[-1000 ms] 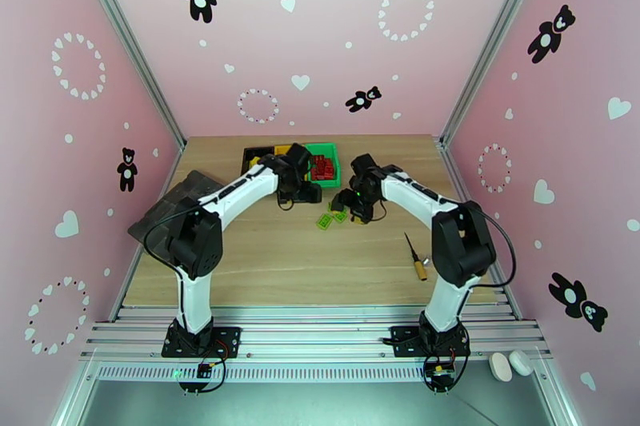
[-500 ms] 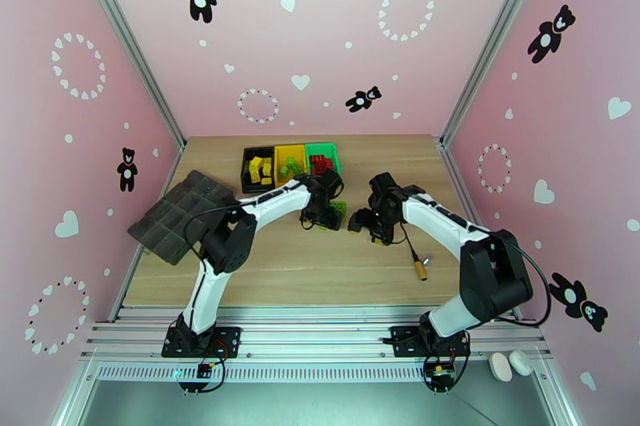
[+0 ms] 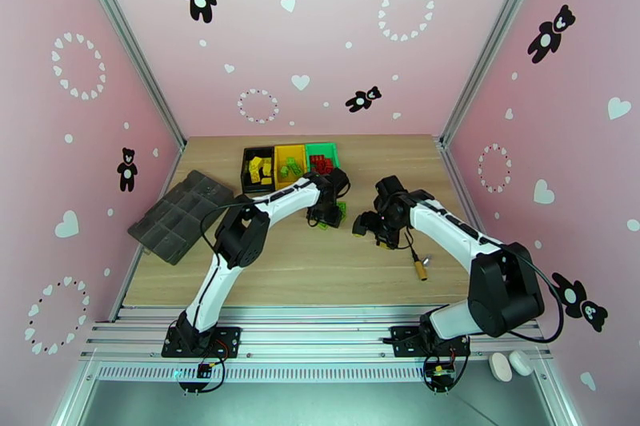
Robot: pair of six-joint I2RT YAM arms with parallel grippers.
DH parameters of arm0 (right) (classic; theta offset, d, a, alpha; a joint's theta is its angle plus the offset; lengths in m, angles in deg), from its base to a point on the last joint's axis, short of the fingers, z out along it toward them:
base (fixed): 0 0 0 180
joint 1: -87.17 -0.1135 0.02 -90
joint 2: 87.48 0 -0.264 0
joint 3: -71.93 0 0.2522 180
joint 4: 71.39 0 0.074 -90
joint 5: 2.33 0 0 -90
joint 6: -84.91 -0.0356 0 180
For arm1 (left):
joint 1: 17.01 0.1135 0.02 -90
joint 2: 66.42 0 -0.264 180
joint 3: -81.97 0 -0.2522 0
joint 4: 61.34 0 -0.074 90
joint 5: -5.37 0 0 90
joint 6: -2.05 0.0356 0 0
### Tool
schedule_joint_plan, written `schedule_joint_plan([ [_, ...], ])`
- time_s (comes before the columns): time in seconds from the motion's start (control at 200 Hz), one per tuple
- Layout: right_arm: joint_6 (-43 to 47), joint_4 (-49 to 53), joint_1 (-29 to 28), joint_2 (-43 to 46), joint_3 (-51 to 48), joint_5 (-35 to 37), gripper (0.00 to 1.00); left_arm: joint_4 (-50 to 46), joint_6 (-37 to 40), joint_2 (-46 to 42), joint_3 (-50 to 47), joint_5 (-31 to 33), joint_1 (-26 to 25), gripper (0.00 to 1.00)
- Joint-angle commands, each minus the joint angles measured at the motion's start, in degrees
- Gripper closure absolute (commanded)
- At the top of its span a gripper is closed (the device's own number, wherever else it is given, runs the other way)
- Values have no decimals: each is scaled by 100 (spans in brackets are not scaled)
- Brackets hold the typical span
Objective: Sort the legos into containers by color
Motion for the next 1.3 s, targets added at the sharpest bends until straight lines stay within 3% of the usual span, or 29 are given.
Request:
schedule_joint_plan([
  [0.0, 12, 120, 28, 165, -27, 13, 22, -223, -29, 135, 189, 191, -80, 44],
  [0.395, -56, -130, 30, -5, 13, -172, 24, -304, -209, 54, 47, 456, -97, 59],
  [0.656, -101, -334, -25, -326, 377, -374, 26, -78, -299, -370, -321, 232, 72, 65],
  [0.911, -224, -715, -282, -1090, 1150, -784, 27, 232, -424, -1023, -640, -204, 549, 65],
  [1.296, -415, -928, -637, -2745, 3244, -1568, 28, 428, -722, -1349, -567, -926, 1695, 66],
])
